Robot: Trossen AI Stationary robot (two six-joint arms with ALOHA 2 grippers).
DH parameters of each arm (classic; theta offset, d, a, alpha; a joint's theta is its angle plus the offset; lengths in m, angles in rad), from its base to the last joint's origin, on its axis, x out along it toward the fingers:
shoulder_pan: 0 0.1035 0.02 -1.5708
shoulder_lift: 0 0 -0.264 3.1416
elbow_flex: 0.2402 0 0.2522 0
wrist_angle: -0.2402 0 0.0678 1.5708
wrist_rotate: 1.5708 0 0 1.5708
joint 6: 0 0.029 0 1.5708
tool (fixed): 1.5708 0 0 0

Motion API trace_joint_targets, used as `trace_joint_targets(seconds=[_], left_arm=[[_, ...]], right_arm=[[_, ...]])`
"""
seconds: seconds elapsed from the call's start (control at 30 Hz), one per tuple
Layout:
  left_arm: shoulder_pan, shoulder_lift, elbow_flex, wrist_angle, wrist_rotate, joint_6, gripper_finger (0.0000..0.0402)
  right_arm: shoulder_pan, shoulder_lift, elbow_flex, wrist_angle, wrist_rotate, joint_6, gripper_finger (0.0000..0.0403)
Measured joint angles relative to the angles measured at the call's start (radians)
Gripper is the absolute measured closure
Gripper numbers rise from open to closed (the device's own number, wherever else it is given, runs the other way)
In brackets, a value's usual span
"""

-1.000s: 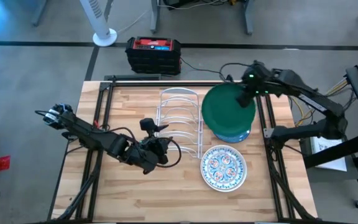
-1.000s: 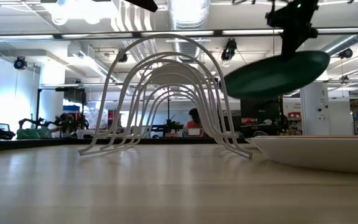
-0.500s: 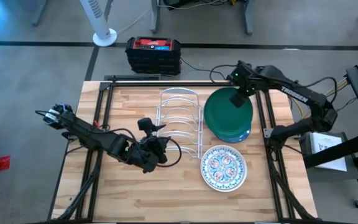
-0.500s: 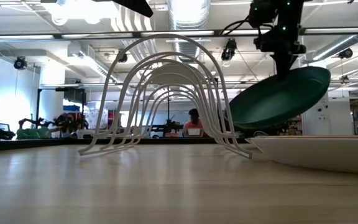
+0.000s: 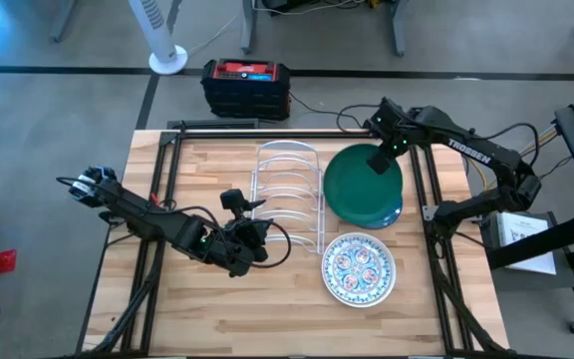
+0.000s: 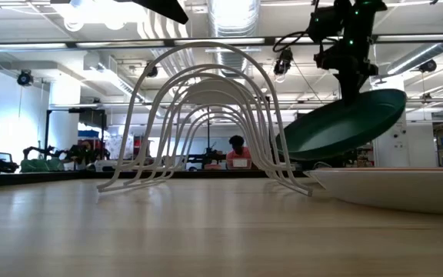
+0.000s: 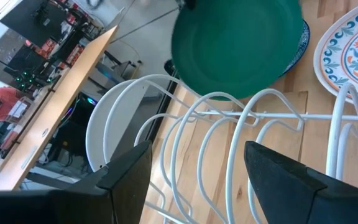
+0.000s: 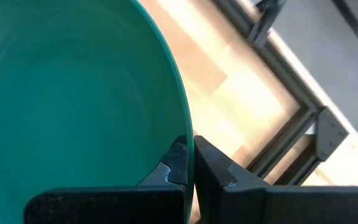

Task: Sort dishes
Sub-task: Remove the green plate from the dish rack

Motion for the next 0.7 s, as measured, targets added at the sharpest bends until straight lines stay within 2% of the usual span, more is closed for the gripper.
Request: trace_joint_targets(seconds=[0.43, 0.7], left_arm=[[0.000, 0.000, 0.000, -0.003, 0.000, -0.011, 0.0157], [0.000, 0.000, 0.000, -0.003, 0.000, -0.011, 0.0157]], right_arm=[[-0.018, -0.029, -0.211, 0.138, -0.007, -0.022, 0.0403], [-0.023, -0.029, -0.288, 0.219, -0.004, -0.030, 0.0398]])
